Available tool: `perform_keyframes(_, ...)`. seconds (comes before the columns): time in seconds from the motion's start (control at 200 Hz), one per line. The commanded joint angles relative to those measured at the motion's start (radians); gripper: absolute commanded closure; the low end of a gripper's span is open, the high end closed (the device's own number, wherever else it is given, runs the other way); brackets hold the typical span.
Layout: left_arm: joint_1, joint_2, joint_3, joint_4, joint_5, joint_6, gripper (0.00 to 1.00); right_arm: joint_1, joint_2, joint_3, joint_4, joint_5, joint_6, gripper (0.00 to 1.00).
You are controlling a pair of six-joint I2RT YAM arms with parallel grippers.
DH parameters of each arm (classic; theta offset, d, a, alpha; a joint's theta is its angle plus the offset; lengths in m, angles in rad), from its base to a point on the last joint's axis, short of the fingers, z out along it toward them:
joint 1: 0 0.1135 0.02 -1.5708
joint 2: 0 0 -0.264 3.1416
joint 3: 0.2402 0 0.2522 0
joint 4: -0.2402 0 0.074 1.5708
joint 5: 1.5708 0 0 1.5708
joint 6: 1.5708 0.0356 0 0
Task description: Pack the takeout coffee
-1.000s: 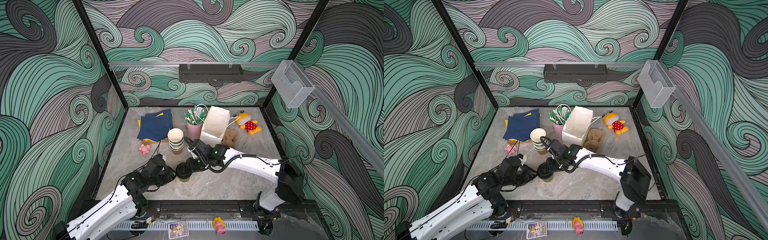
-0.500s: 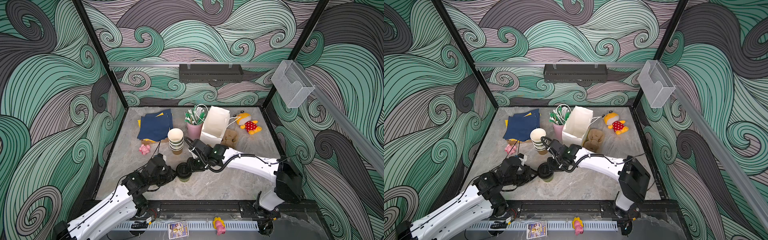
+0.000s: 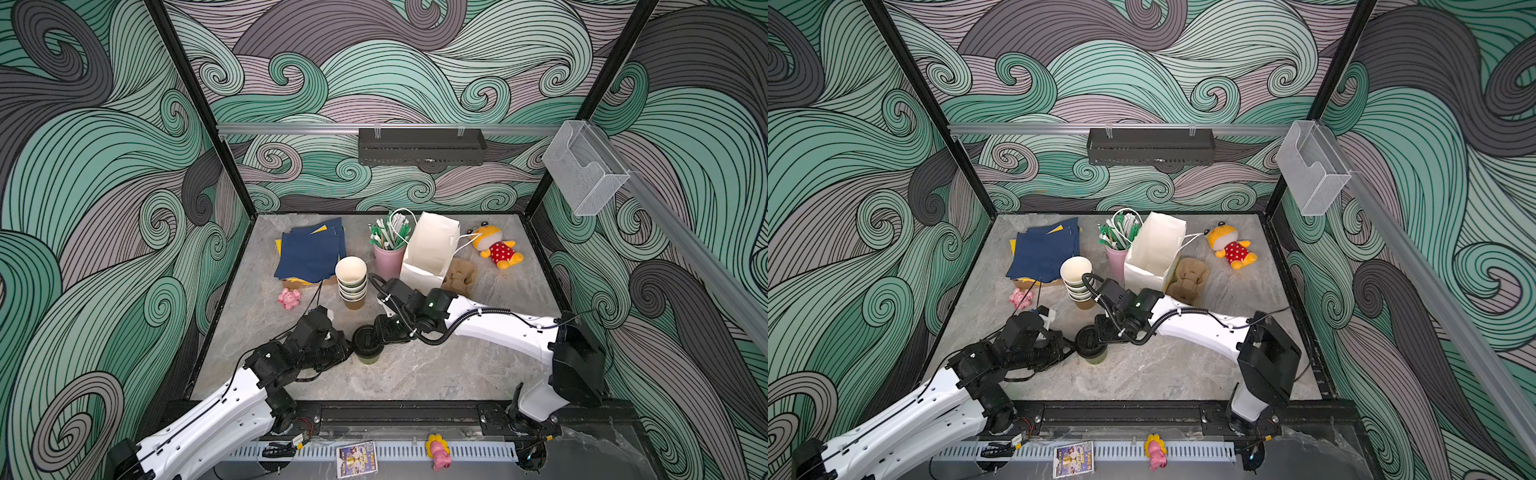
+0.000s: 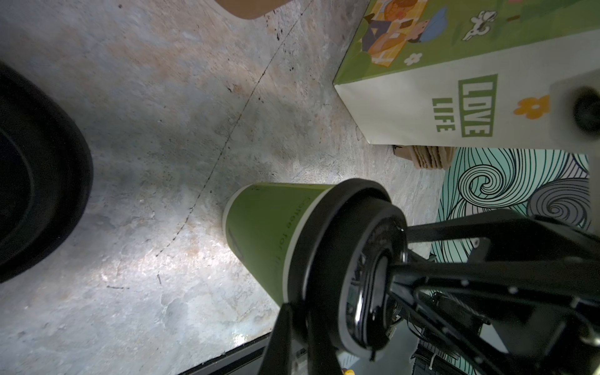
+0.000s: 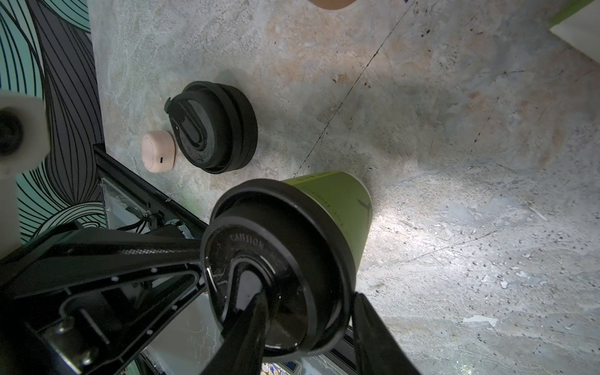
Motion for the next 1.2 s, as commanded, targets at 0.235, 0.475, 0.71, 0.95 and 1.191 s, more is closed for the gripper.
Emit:
perform_keyframes(0.235, 0.001, -0.002, 0.118, -0.121, -0.032, 0.114, 0.78, 0.0, 0.01, -0.013, -0.032, 0.001, 0.0, 0.57)
perform_keyframes(0.475, 0.003, -0.008, 0.166, -0.144, -0.085, 0.135, 0.71, 0.0, 0.011, 0.021, -0.053, -0.002, -0.012, 0.57)
perform_keyframes(0.71, 0.007, -0.036, 0.163, -0.11, -0.126, 0.171, 0.47, 0.0, -0.059, 0.099, -0.124, 0.041, -0.076, 0.49)
perform_keyframes(0.95, 0.01, 0.041, 0.134, -0.036, -0.025, 0.203, 0.31, 0.001, -0.192, -0.073, -0.106, 0.039, -0.041, 0.47)
perform_keyframes(1.191, 0.018, 0.057, 0.119, -0.02, -0.054, 0.192, 0.3, 0.019, -0.202, -0.203, 0.086, -0.052, 0.027, 0.48)
